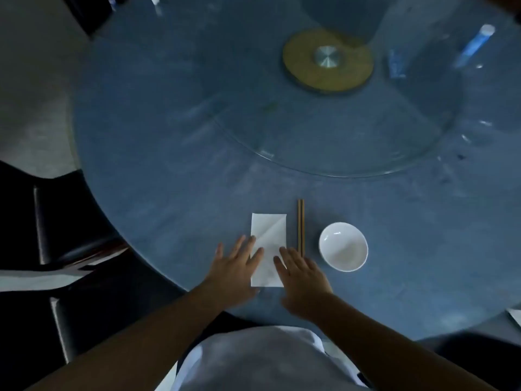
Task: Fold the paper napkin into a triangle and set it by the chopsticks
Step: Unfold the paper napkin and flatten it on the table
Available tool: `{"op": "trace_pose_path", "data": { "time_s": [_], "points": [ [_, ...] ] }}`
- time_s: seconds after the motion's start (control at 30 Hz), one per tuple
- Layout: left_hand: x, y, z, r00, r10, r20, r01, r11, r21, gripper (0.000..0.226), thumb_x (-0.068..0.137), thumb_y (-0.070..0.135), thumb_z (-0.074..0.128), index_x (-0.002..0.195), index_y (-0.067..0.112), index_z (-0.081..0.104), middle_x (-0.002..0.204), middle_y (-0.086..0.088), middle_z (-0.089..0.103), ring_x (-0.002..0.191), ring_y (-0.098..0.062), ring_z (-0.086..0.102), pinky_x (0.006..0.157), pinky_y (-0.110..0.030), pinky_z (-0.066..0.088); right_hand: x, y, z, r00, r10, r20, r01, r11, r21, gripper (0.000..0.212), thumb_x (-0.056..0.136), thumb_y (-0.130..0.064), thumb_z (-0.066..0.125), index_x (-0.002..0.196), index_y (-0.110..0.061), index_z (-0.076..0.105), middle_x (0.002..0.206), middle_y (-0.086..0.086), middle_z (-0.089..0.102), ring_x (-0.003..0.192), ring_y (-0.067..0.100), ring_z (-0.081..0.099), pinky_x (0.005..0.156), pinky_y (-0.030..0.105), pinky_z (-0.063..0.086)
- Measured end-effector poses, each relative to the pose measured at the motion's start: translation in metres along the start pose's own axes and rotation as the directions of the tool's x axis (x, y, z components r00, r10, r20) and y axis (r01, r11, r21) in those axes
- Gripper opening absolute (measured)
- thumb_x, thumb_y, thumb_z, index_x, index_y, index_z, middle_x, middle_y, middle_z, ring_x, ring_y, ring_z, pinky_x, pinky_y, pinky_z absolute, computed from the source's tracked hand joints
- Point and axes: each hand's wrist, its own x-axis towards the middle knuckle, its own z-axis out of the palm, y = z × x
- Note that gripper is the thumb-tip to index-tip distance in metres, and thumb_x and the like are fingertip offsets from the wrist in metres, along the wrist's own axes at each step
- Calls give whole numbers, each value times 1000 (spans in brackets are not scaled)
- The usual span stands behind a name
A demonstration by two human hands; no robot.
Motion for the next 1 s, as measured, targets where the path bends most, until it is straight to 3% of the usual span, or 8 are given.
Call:
{"op": "trace_pose_path", "data": {
  "time_s": [0.13,0.33,0.57,0.7,0.8,1.0],
  "points": [
    [-7,6,12,977,193,-92,-187,980,72,77,77,50,61,143,16,39,153,-13,32,141,-29,28,104,-56,33,-1,-4,11,997,-73,30,74,995,-69,83,87,-34,53,152,-13,5,162,12,-2,148,29,6,117,45,11],
    [-7,9,18,967,233,-102,-228,972,56,70,78,42,63,140,18,42,150,-12,38,139,-30,34,103,-56,35,0,-3,13,996,-87,-34,86,996,-22,76,83,-28,56,148,-12,20,161,13,12,144,30,18,114,42,21],
    [5,13,12,934,301,-191,-301,953,29,39,73,36,61,105,15,61,126,-12,56,119,-31,51,89,-45,45,-11,5,10,999,-2,-52,7,995,95,66,80,-32,58,138,-14,33,156,9,24,134,30,33,105,41,34],
    [12,19,6,923,313,-223,-316,949,27,26,72,31,58,93,17,66,108,-5,63,99,-26,59,73,-40,47,-16,6,8,993,88,-80,-68,972,224,50,77,-29,56,125,-20,45,136,2,44,115,28,47,94,38,42],
    [15,21,4,914,294,-279,-302,953,15,13,73,24,61,82,18,69,97,-3,66,88,-25,62,68,-38,47,-19,7,8,989,116,-94,-93,971,220,36,79,-30,53,113,-21,56,119,3,54,107,27,51,88,38,45],
    [18,23,3,921,230,-314,-277,955,-111,3,69,18,69,71,20,68,89,-2,67,80,-26,63,65,-38,47,-30,9,13,985,-64,-160,79,993,87,7,80,-18,58,77,-15,63,78,6,59,68,29,60,54,33,45]
  ]
}}
